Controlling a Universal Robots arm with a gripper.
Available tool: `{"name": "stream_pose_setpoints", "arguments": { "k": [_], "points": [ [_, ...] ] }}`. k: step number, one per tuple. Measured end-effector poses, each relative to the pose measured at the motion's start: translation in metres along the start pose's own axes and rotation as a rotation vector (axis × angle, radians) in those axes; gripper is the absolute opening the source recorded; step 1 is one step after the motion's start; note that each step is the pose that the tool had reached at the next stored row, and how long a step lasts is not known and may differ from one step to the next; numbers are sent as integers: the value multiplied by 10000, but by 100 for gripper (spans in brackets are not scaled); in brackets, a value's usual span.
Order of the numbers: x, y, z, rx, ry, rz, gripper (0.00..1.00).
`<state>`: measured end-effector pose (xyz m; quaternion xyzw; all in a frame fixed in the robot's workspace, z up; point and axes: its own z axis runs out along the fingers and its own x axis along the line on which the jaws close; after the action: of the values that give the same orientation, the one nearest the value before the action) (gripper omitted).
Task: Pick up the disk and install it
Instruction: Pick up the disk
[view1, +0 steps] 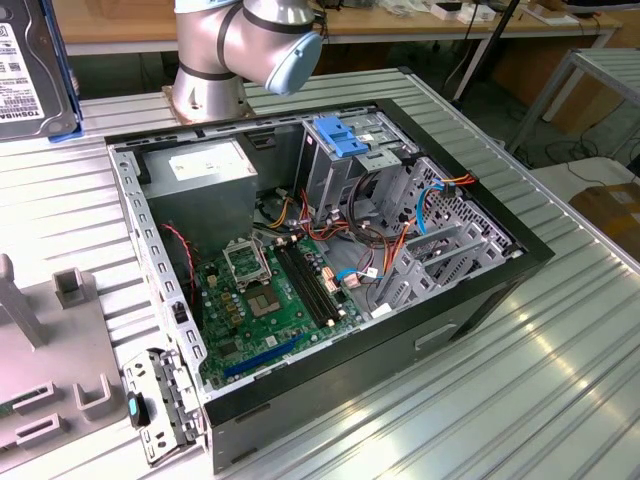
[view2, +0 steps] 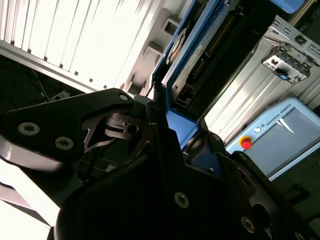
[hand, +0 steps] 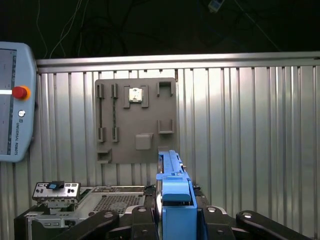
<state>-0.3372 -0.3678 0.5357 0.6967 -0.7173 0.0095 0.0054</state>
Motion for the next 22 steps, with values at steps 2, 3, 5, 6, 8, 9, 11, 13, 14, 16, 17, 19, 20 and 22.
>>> {"name": "stream_pose_setpoints", "arguments": {
  "k": [2, 3, 5, 6, 8, 9, 11, 13, 14, 16, 17, 19, 20, 22],
  "points": [
    [0, -10, 0, 0, 0, -1, 37],
    [0, -18, 0, 0, 0, 0, 37],
    [-1, -43, 0, 0, 0, -1, 37],
    [-1, -50, 0, 0, 0, -1, 37],
    [-2, -67, 0, 0, 0, 0, 37],
    [-2, -73, 0, 0, 0, 0, 37],
    [-2, -83, 0, -1, 0, 0, 37],
    [-3, -107, 1, 0, -1, -1, 37],
    [-3, -119, 1, 0, 0, -1, 37],
    [-4, -145, 1, 0, 0, -1, 37],
    [-4, -151, 1, -1, 0, 0, 37],
    [-5, -168, 1, 0, 0, -1, 37],
    [-5, -175, 1, 0, 0, 0, 37],
    [-6, -205, 2, 1, 0, -1, 37]
  ]
}}
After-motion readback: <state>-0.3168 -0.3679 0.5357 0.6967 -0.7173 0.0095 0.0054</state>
